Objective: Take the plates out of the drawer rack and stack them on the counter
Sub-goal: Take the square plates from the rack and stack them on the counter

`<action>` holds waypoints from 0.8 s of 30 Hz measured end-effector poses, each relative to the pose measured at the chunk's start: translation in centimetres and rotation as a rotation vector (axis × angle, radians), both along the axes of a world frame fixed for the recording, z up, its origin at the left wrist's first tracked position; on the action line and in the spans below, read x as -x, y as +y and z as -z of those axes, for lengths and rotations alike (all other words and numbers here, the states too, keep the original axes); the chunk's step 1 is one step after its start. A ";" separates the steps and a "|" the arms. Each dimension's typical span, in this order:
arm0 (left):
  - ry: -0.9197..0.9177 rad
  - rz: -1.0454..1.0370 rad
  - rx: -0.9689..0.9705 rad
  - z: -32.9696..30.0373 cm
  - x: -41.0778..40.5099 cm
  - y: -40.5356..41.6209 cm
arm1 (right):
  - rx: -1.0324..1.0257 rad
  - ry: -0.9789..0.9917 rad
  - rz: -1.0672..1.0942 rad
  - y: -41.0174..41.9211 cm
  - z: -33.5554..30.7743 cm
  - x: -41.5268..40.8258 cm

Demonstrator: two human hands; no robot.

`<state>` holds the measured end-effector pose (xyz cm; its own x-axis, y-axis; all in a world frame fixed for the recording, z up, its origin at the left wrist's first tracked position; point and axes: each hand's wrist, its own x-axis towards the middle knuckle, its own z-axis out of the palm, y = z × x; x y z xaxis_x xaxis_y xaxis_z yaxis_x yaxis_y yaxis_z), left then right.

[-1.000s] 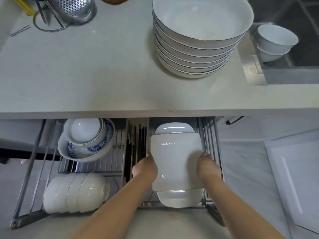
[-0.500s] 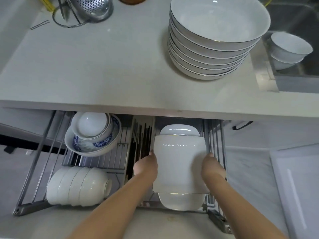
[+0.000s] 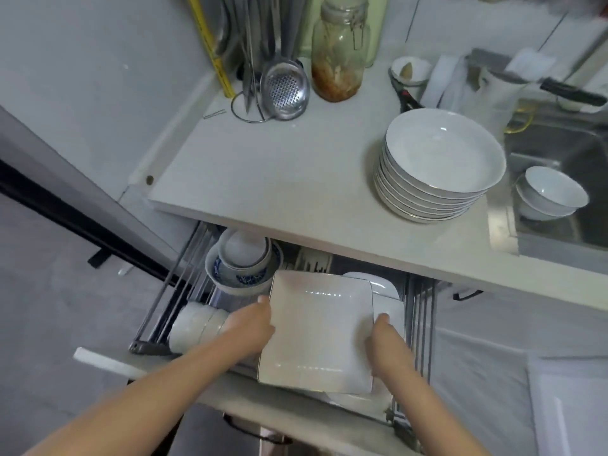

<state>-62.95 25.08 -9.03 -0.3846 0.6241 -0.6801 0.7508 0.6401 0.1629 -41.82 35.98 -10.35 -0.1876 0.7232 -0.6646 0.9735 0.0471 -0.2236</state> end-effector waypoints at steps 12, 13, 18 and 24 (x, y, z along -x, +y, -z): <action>0.114 -0.149 -0.121 -15.0 9.1 -4.6 | -0.053 0.209 -0.245 -0.3 -13.8 10.6; 0.133 -0.147 -0.142 -15.9 10.0 -4.5 | -0.077 0.241 -0.269 0.1 -14.7 11.3; 0.197 -0.163 -0.266 -18.8 13.9 -1.7 | -0.205 0.326 -0.295 3.0 -18.5 14.7; 0.279 -0.209 -0.356 -18.7 17.0 4.6 | -0.269 0.362 -0.190 7.1 -19.4 17.9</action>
